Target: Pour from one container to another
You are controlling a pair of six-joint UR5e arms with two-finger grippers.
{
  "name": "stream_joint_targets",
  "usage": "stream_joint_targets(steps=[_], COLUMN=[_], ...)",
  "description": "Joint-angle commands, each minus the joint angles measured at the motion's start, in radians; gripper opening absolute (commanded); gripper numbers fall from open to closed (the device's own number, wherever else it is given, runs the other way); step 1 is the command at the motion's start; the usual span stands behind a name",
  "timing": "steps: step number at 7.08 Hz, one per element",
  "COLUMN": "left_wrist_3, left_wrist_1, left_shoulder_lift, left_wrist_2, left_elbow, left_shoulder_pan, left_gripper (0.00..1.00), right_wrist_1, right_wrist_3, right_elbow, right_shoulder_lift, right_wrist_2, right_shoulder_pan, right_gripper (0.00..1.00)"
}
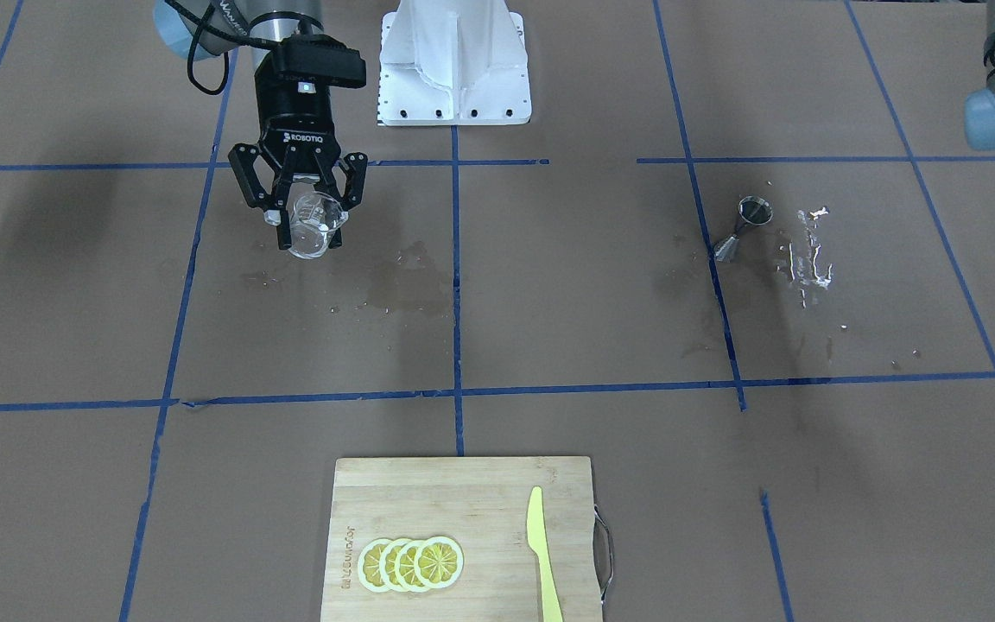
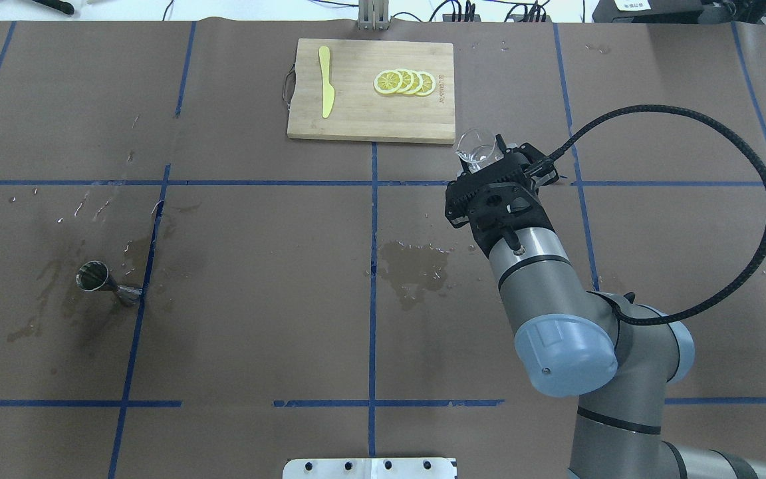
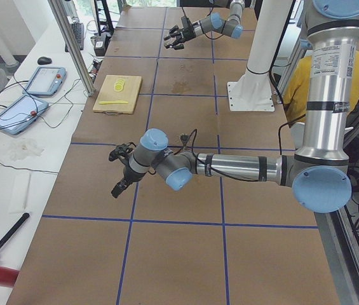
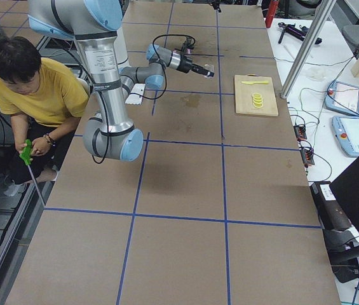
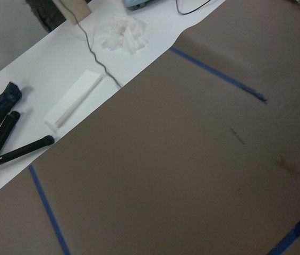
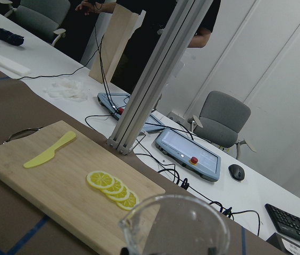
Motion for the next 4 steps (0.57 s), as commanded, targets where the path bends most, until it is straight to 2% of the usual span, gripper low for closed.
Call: stream_joint_targets(steps=[1,2,3,4], left_wrist_3=[0.116,0.202,0.224,0.224], left_wrist_1=[0.382,0.565,0.658,0.69], left_shoulder_lift=[-0.033,-0.06,-0.049,-0.035], left_wrist_2=[-0.004,-0.076,-0.227,-0.395], left_elbow=[0.001,0.002,0.001,0.002], left_shoulder_pan=[-0.089,-0.156,-0.201,-0.244], left_gripper=[1.0,1.0,1.0,1.0], right_wrist_1=[0.0,0.0,0.002,0.002], right_wrist_3=[0.0,0.0,0.0,0.0], right_elbow=[0.0,0.0,0.001,0.0], right_shoulder_lift=[0.0,0.0,0.0,0.002], right_wrist_2=[0.0,0.0,0.002,0.002], right_shoulder_pan=[0.0,0.0,0.0,-0.002], right_gripper=[0.0,0.0,0.0,0.0])
